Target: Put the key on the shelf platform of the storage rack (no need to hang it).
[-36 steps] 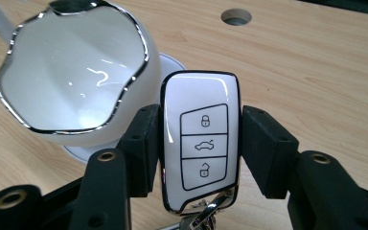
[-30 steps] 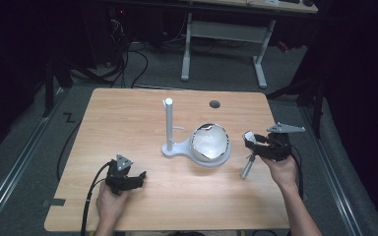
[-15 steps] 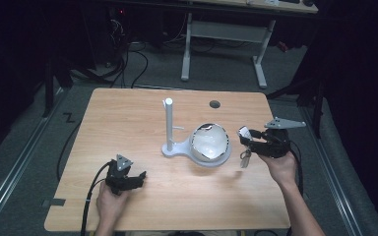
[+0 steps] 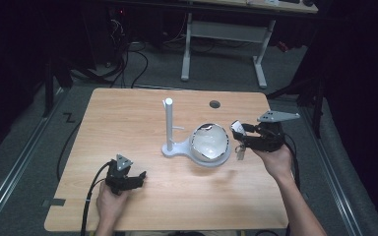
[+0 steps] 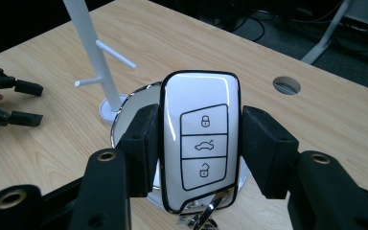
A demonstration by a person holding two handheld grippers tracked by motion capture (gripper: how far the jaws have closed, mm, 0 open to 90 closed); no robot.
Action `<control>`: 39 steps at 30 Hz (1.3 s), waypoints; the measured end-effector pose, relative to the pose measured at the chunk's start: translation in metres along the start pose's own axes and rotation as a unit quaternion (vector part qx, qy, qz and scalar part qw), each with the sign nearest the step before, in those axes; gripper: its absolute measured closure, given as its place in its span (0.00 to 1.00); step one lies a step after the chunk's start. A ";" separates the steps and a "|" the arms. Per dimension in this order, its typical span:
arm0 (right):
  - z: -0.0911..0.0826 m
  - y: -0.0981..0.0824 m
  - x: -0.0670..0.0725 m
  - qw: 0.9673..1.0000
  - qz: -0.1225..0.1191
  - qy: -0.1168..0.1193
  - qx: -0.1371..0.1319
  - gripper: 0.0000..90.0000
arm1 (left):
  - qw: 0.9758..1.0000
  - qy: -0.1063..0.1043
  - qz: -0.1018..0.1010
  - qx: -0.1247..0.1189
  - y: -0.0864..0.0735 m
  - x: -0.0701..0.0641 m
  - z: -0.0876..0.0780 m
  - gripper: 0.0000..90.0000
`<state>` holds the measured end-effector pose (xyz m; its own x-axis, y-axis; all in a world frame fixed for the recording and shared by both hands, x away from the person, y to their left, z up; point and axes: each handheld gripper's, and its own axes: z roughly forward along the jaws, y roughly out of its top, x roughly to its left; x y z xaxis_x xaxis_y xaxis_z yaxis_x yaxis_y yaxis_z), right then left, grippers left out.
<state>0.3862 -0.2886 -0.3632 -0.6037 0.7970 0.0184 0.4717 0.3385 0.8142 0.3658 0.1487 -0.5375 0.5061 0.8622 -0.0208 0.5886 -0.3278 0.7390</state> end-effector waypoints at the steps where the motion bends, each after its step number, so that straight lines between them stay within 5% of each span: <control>1: 0.001 0.004 0.002 1.000 -0.002 0.005 0.000 0.56 | 1.000 0.000 0.000 0.000 0.000 0.000 0.000 0.24; 22: 0.017 0.040 0.019 0.998 -0.014 0.065 -0.009 0.56 | 1.000 0.000 0.000 0.000 0.000 0.000 0.000 0.24; 39: 0.046 0.049 0.031 0.997 -0.031 0.070 -0.001 0.56 | 1.000 -0.001 0.000 0.001 0.000 0.000 0.000 0.24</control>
<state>0.4203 -0.2241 -0.3496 -0.7158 0.6967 0.0480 0.4293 0.3847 0.8171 0.3658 0.1489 -0.5374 0.5071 0.8616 -0.0215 0.5894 -0.3285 0.7380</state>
